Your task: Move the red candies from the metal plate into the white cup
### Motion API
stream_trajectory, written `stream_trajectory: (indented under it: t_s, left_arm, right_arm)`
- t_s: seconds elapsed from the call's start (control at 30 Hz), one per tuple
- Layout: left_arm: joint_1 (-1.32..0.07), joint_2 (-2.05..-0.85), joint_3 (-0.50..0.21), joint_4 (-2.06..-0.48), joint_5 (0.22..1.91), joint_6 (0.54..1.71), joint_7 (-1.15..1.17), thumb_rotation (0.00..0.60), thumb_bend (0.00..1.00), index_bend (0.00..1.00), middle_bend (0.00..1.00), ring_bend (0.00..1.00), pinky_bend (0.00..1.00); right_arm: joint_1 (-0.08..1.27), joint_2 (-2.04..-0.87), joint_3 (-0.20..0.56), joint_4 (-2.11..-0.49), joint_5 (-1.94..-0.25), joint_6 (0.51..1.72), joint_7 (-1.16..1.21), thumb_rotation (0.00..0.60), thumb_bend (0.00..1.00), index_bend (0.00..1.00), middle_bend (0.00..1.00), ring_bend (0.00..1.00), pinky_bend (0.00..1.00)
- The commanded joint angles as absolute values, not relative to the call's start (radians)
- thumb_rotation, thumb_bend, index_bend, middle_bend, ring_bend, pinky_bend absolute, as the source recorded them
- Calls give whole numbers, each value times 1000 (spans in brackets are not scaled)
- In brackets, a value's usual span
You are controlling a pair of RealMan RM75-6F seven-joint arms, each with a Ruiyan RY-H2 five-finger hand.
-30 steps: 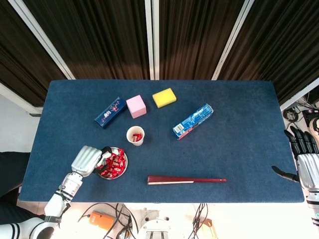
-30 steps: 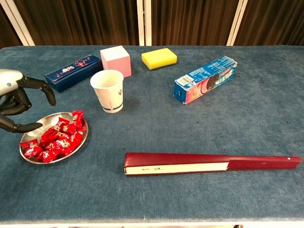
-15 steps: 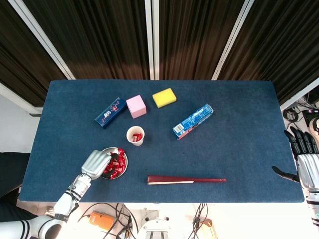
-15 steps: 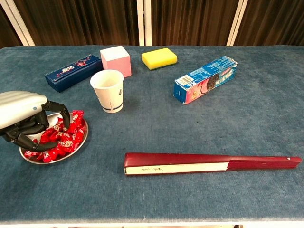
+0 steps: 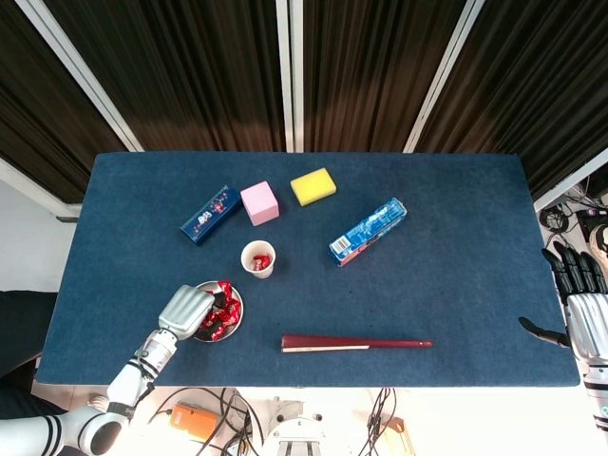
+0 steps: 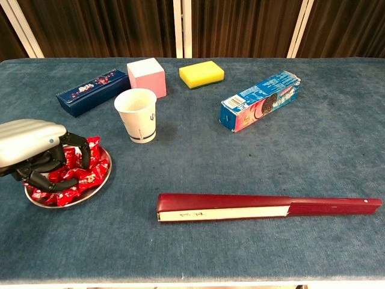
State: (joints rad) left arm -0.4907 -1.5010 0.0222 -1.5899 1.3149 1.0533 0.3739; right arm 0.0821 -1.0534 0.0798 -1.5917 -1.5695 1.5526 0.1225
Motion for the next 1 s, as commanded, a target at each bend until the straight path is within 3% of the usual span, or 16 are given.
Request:
stream_trajectory:
  t_s: [0.03, 0.27, 0.57, 0.77, 1.0]
  left_arm:
    - [-491, -1502, 22, -1589, 1314, 1051, 374, 572, 311, 482, 928, 844, 716]
    - [-490, -1509, 19, -1577, 1310, 1047, 372, 579, 390, 561, 930, 845, 717]
    - [-490, -1456, -19, -1652, 1341, 1096, 333, 588, 405, 570, 929, 845, 717]
    - [-537, -1414, -111, -1720, 1333, 1097, 300, 587, 405, 571, 930, 846, 717]
    - [-648, -1435, -231, -1724, 1214, 999, 295, 586, 404, 570, 932, 846, 717]
  right_arm:
    - [82, -1053, 80, -1591, -1569, 1552, 122, 600, 120, 0, 0, 0, 0]
    - [83, -1053, 80, -1593, -1569, 1551, 121, 600, 120, 0, 0, 0, 0]
    - [79, -1052, 79, -1593, -1573, 1561, 121, 600, 120, 0, 0, 0, 0]
    - [76, -1052, 79, -1592, -1575, 1567, 122, 600, 119, 0, 0, 0, 0]
    - [71, -1049, 80, -1592, -1572, 1573, 125, 600, 120, 0, 0, 0, 0]
